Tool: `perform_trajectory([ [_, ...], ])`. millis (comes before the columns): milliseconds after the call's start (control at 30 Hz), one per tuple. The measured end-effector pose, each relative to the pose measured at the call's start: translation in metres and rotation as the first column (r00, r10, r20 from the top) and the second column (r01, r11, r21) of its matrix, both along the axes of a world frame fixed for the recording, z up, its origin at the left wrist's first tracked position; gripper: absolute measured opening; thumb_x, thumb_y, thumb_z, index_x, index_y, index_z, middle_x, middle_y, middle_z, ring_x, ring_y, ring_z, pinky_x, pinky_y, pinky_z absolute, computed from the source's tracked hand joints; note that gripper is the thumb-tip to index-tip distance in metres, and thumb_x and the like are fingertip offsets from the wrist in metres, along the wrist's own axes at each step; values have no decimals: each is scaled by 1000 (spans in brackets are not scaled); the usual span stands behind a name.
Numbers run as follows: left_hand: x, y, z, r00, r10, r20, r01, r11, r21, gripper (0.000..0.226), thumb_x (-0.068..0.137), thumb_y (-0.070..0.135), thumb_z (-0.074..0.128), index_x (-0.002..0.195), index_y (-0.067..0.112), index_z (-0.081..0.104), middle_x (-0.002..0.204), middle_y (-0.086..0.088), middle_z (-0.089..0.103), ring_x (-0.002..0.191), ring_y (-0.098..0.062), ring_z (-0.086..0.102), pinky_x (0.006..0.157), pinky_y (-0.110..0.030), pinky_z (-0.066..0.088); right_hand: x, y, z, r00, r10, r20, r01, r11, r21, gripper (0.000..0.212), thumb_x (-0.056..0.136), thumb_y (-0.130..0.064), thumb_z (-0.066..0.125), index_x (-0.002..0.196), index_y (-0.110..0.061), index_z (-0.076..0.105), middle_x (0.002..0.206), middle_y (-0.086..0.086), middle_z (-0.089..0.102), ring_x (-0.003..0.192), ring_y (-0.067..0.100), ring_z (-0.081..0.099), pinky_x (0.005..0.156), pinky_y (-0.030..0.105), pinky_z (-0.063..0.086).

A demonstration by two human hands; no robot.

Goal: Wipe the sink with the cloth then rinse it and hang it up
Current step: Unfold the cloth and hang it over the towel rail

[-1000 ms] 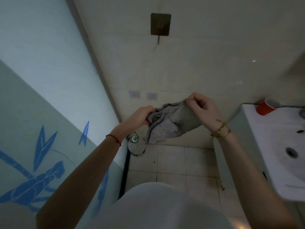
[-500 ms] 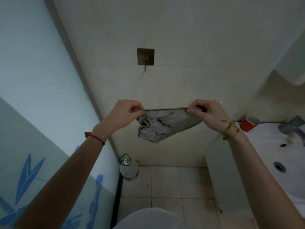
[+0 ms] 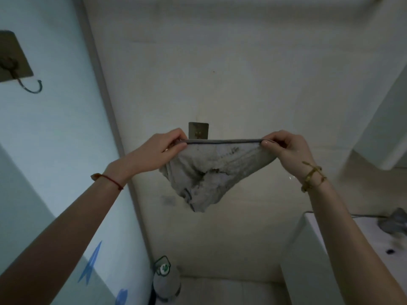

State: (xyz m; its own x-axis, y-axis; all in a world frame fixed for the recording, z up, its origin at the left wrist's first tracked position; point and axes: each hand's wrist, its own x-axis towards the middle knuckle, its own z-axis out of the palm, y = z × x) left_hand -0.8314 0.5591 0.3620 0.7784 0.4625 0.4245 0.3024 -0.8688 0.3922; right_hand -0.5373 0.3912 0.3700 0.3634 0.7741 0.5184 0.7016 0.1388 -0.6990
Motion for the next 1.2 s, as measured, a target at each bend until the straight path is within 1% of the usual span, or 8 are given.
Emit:
perform_trajectory([
  [167, -6, 15, 37, 998, -57, -36, 59, 996, 73, 21, 95, 32, 52, 111, 24, 64, 100, 16, 64, 96, 4, 58, 77, -6, 42, 8, 0, 26, 999, -36, 41, 34, 998, 46, 18, 84, -12, 70, 76, -28, 68, 80, 2, 67, 83, 20, 60, 83, 41, 49],
  [300, -4, 25, 62, 999, -32, -8, 33, 992, 120, 14, 87, 39, 60, 96, 29, 66, 86, 24, 62, 82, 11, 58, 70, -7, 40, 15, -1, 51, 990, -49, 129, 39, 996, 83, 16, 84, -13, 71, 77, -27, 69, 83, 6, 68, 85, 24, 61, 80, 39, 49],
  [500, -4, 33, 126, 995, 59, 86, -83, 949, 304, 20, 93, 45, 62, 82, 28, 59, 70, 15, 59, 73, -1, 58, 60, -18, 39, 25, -7, 109, 947, -173, 271, 112, 967, 228, 12, 84, -17, 71, 77, -26, 68, 75, -5, 65, 73, 6, 57, 63, 9, 38],
  [600, -4, 28, 166, 994, 0, 113, -42, 929, 369, 29, 92, 51, 47, 92, 25, 60, 82, 14, 61, 80, -5, 58, 68, -17, 43, 32, -13, 144, 889, -293, 352, 179, 929, 323, 10, 85, -25, 70, 75, -28, 67, 72, -6, 66, 69, 9, 58, 66, 22, 44],
  [767, 1, 30, 232, 989, -37, 144, -29, 905, 425, 16, 90, 33, 53, 94, 21, 61, 86, 13, 59, 81, -5, 55, 70, -14, 40, 42, -22, 213, 869, -393, 301, 223, 854, 470, 14, 82, -33, 71, 75, -21, 71, 68, -3, 66, 66, 18, 61, 69, 39, 51],
  [967, 21, 31, 307, 939, 27, 342, -189, 873, 450, 27, 87, 43, 54, 83, 17, 60, 74, 8, 58, 70, 1, 54, 64, -18, 38, 50, -25, 287, 952, -272, 143, 164, 844, 511, 20, 85, -27, 71, 69, -15, 69, 47, 5, 59, 36, 14, 50, 44, 24, 44],
  [1033, 26, 31, 332, 901, 36, 432, -239, 872, 427, 33, 88, 46, 58, 85, 13, 63, 78, 0, 63, 72, -10, 57, 67, -29, 43, 54, -26, 308, 977, -199, 75, 130, 839, 529, 23, 85, -27, 71, 70, -9, 69, 51, 10, 57, 42, 16, 49, 46, 24, 42],
  [1200, 51, 33, 389, 804, 46, 593, -294, 898, 329, 12, 98, 24, 59, 92, 14, 58, 83, 1, 60, 75, -15, 54, 65, -17, 39, 65, -16, 363, 996, -87, -7, 72, 776, 627, 20, 86, -23, 71, 71, -9, 67, 60, 5, 58, 51, 16, 56, 61, 34, 55],
])
